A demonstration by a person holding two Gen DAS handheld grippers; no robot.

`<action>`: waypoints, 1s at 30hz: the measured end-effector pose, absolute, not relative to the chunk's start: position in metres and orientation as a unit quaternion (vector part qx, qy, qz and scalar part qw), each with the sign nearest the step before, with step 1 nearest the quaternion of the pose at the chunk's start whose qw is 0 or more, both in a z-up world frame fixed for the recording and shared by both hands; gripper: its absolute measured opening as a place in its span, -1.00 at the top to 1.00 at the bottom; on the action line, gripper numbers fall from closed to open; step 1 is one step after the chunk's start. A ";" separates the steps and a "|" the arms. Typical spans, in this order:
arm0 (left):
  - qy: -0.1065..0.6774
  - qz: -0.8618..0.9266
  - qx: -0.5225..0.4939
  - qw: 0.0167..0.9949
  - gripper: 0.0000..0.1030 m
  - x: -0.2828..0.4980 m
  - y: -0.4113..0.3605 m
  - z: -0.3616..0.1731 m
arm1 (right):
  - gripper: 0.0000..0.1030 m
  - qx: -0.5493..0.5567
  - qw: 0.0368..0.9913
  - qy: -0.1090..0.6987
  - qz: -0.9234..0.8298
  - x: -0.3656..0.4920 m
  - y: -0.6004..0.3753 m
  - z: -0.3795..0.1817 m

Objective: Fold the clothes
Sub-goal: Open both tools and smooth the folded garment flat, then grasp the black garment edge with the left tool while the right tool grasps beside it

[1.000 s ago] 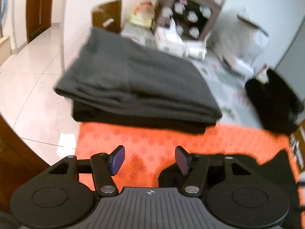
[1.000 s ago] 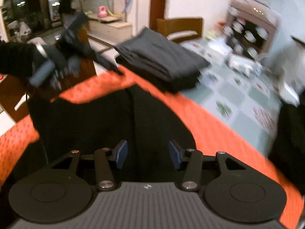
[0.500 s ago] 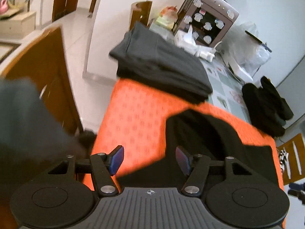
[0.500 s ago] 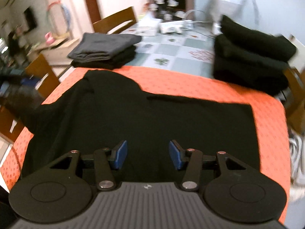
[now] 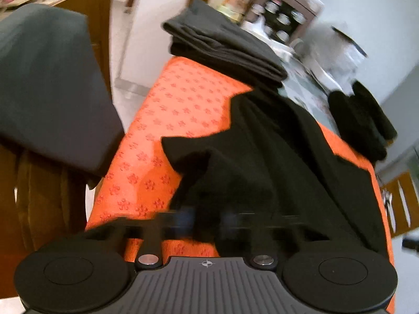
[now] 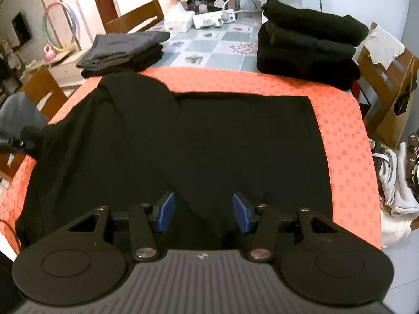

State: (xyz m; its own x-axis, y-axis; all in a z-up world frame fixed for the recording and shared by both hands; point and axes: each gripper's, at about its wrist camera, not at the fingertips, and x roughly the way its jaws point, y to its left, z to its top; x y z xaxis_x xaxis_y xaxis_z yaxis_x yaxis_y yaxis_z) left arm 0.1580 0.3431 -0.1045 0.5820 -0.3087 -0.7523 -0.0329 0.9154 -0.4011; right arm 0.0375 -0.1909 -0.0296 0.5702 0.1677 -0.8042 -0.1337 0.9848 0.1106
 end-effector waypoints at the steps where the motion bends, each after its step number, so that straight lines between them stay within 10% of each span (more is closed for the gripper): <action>1: 0.448 -0.067 -0.195 0.870 0.82 0.157 0.346 -0.099 | -0.08 0.016 0.885 0.458 0.085 0.034 -0.191 -0.031; 7: 0.477 -0.008 -0.128 0.869 0.74 0.157 0.349 -0.094 | -0.08 0.022 0.882 0.461 0.095 0.018 -0.197 -0.031; 14: 0.457 -0.022 -0.148 0.877 -0.04 0.096 0.321 -0.083 | -0.08 0.006 0.879 0.457 0.136 0.006 -0.194 -0.030; 30: 0.437 -0.042 -0.194 0.878 -0.07 -0.025 0.245 -0.084 | -0.10 -0.019 0.865 0.456 0.208 -0.031 -0.196 -0.047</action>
State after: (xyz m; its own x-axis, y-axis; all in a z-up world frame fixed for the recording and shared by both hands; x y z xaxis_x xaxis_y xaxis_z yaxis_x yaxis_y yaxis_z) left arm -0.0249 0.2450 -0.0836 0.6153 -0.2430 -0.7499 -0.0951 0.9215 -0.3767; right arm -0.0307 -0.1962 -0.0474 0.4984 0.3430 -0.7962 -0.3770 0.9128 0.1572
